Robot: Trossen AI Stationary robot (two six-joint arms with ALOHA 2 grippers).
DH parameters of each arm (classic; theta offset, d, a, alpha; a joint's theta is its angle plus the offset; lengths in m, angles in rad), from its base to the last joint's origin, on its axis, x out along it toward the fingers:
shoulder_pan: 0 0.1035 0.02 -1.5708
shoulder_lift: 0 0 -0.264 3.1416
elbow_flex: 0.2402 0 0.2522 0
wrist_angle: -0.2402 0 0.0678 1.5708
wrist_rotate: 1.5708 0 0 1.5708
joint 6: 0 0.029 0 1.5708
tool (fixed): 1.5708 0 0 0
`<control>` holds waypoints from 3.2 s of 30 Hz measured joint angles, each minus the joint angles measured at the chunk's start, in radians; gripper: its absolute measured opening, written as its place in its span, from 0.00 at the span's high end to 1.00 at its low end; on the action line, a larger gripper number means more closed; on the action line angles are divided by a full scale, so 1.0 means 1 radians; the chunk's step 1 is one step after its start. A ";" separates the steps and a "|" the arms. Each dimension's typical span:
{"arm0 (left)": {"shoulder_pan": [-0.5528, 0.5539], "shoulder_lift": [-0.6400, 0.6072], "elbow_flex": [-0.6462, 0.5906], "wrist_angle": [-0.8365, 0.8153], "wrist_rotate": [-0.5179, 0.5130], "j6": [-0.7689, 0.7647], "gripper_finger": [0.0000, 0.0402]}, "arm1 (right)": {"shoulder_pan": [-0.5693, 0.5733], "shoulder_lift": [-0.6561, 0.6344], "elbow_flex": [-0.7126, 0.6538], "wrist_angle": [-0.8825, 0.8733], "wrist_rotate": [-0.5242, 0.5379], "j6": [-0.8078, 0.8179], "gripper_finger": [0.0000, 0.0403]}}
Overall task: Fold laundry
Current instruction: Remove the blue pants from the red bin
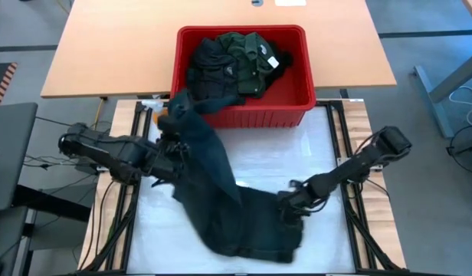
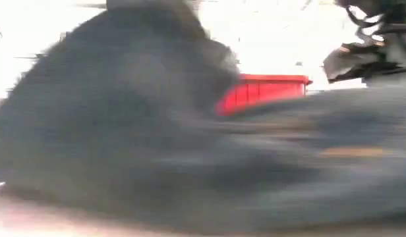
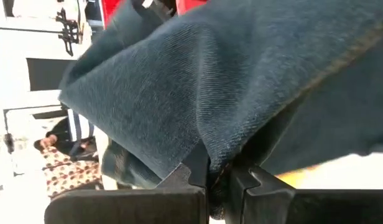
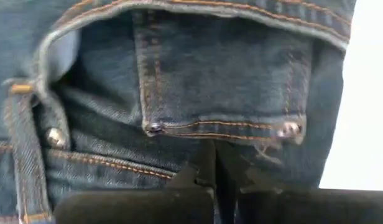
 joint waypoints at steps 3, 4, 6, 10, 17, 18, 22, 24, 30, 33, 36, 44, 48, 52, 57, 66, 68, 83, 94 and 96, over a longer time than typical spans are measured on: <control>-0.045 0.003 0.000 -0.029 0.031 -0.098 1.00 | 0.008 -0.118 0.001 -0.210 0.024 0.054 0.96; -0.056 0.003 0.000 -0.031 0.050 -0.128 1.00 | 0.010 -0.154 0.001 -0.268 0.030 0.074 0.96; -0.079 0.003 0.000 -0.040 0.095 -0.179 1.00 | 0.019 -0.218 0.001 -0.370 0.030 0.115 0.96; -0.127 0.003 0.000 -0.040 0.246 -0.225 1.00 | 0.045 -0.337 0.001 -0.465 0.030 0.184 0.96; -0.195 0.003 -0.001 0.105 0.147 -0.256 1.00 | 0.085 -0.485 0.001 -0.208 0.172 0.286 0.96; -0.196 0.003 -0.001 0.132 0.145 -0.257 1.00 | 0.096 -0.490 -0.001 -0.099 0.203 0.263 0.96; -0.197 0.019 -0.001 0.173 0.149 -0.288 1.00 | 0.129 -0.440 -0.025 0.305 0.250 0.111 0.96; -0.200 0.025 -0.007 0.170 0.152 -0.316 1.00 | 0.136 -0.374 -0.030 0.389 0.251 0.073 0.96; -0.204 0.028 -0.111 0.164 0.130 -0.431 1.00 | 0.124 -0.123 -0.033 0.427 0.220 0.076 0.96; -0.208 0.028 -0.180 0.173 0.151 -0.485 1.00 | 0.110 -0.031 -0.033 0.465 0.121 0.088 0.96; -0.218 0.028 -0.235 0.179 0.196 -0.509 1.00 | 0.106 0.027 -0.032 0.393 0.089 0.162 0.96; -0.264 0.028 -0.365 0.187 0.314 -0.587 1.00 | 0.095 0.066 -0.027 0.003 0.109 0.354 0.93; -0.289 0.028 -0.395 0.192 0.324 -0.634 1.00 | 0.088 0.042 -0.030 0.006 0.105 0.439 0.89; -0.298 0.028 -0.408 0.209 0.309 -0.657 1.00 | 0.086 0.021 -0.035 0.067 0.104 0.438 0.88; -0.282 0.028 -0.449 0.316 0.280 -0.573 1.00 | 0.086 0.016 -0.035 0.154 0.105 0.437 0.88; -0.287 0.028 -0.558 0.461 0.614 -0.517 1.00 | 0.086 0.016 -0.034 0.186 0.107 0.434 0.88; -0.304 0.028 -0.562 0.455 0.672 -0.520 1.00 | 0.087 0.015 -0.033 0.187 0.107 0.434 0.88; -0.420 0.028 -0.593 0.473 1.433 -0.714 1.00 | 0.087 0.014 -0.032 0.193 0.109 0.434 0.88; -0.496 0.027 -0.591 0.369 1.673 -0.967 0.98 | 0.087 0.014 -0.032 0.236 0.137 0.434 0.88; -0.513 0.021 -0.591 0.371 1.696 -1.006 0.94 | 0.086 0.014 -0.032 0.255 0.161 0.434 0.88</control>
